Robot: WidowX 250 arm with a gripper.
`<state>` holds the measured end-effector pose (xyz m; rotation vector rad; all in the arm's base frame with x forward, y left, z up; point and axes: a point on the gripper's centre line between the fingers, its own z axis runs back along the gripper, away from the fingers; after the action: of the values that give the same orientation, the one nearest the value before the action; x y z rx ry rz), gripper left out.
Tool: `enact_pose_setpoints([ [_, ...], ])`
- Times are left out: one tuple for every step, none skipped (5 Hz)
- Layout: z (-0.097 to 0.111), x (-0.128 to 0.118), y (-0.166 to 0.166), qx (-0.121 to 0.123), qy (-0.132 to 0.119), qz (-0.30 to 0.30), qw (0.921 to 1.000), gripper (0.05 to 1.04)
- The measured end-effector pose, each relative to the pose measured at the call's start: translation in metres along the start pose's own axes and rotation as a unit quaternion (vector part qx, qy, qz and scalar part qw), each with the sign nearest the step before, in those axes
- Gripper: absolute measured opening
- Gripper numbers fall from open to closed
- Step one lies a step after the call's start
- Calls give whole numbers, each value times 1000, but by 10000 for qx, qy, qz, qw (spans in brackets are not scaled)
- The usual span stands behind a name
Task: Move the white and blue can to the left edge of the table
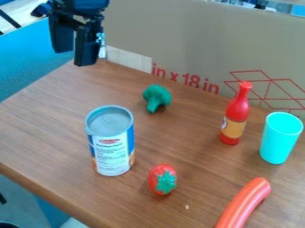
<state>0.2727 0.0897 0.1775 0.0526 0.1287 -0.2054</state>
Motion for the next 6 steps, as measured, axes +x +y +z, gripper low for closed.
enact_pose_setpoints([
  [-9, 2, -3, -78, 129, -46, 9999, 1001],
  [-10, 1, -35, -218, -325, -228, 9990, 1001],
  [2, -8, -61, -201, -860, -275, 9957, 1001],
  [2, -13, -82, -357, -1122, -221, 9928, 1001],
  [-12, -8, -98, -610, -1305, 69, 9896, 1001],
  [-22, 1, -109, -641, -1396, 83, 9881, 1001],
])
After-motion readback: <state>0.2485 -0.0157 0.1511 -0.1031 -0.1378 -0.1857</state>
